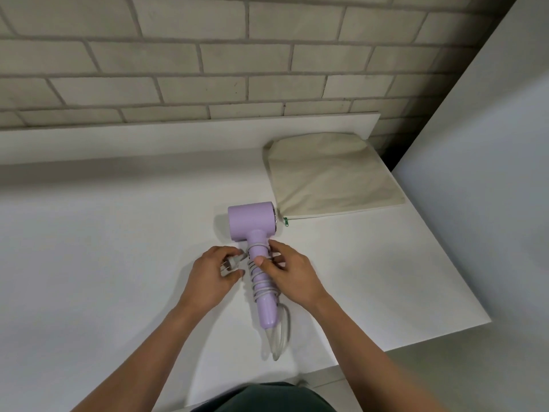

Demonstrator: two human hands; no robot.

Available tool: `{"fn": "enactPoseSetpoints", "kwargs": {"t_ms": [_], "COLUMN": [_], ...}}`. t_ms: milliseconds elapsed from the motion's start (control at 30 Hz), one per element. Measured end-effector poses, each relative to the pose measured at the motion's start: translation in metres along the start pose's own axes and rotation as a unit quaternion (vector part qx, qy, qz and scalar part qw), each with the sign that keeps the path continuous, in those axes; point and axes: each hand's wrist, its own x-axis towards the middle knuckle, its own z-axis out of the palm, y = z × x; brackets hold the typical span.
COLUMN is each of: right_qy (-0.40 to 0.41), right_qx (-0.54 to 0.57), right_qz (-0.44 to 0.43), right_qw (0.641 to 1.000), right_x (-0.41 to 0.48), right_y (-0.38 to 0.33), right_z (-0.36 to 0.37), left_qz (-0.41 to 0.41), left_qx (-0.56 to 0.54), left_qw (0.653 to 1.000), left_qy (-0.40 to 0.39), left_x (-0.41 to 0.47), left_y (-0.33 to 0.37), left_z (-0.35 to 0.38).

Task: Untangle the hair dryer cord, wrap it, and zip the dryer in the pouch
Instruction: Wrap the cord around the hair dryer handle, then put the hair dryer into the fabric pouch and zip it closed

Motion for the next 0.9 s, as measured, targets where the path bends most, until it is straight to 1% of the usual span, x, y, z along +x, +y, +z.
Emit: {"fn": "enactPoseSetpoints", "kwargs": {"t_ms": [100,200,267,300,433,500,567,633,667,733,800,833,900], "right_qy": [0.017,0.075,0.104,0.114,0.167,0.19,0.191,0.187,0.177,0.13,0.08,0.078,0.122], "right_qx": [0.013,0.035,0.007,-0.021,-0.14,-0.194,-0.242,-0.296,-0.322,-0.367,-0.406,-0.421,-0.435], "right_qz": [0.014,0.022,0.029,0.031,0.021,0.003,-0.012,-0.02,-0.014,0.017,0.058,0.059,0.012], "right_qw": [1.0,0.996,0.994,0.993,0.976,0.962,0.951,0.936,0.93,0.921,0.908,0.902,0.892], "right_x": [-0.002,-0.001,0.002,0.004,0.024,0.039,0.054,0.07,0.077,0.091,0.101,0.105,0.108], "right_y": [0.007,0.022,0.034,0.04,0.06,0.071,0.081,0.091,0.096,0.107,0.123,0.132,0.147], "right_z": [-0.027,-0.07,-0.107,-0.125,-0.189,-0.209,-0.218,-0.221,-0.223,-0.23,-0.238,-0.242,-0.246], "left_qz": [-0.013,-0.006,0.022,0.04,0.129,0.163,0.176,0.158,0.14,0.104,0.086,0.082,0.078], "left_qx": [0.0,-0.018,-0.025,-0.025,0.017,0.086,0.2,0.33,0.375,0.437,0.489,0.509,0.531], "left_qw": [1.0,0.994,0.989,0.988,0.987,0.981,0.964,0.929,0.913,0.886,0.857,0.845,0.833], "left_qy": [0.025,0.108,0.142,0.144,0.095,0.058,0.012,-0.048,-0.075,-0.117,-0.137,-0.138,-0.137], "left_x": [-0.003,-0.003,0.005,0.011,0.049,0.07,0.091,0.109,0.116,0.126,0.128,0.128,0.128], "left_y": [0.004,0.023,0.048,0.063,0.115,0.133,0.142,0.146,0.147,0.148,0.147,0.146,0.148], "left_z": [-0.004,-0.008,-0.007,-0.006,0.022,0.04,0.054,0.064,0.068,0.074,0.079,0.082,0.084]}}
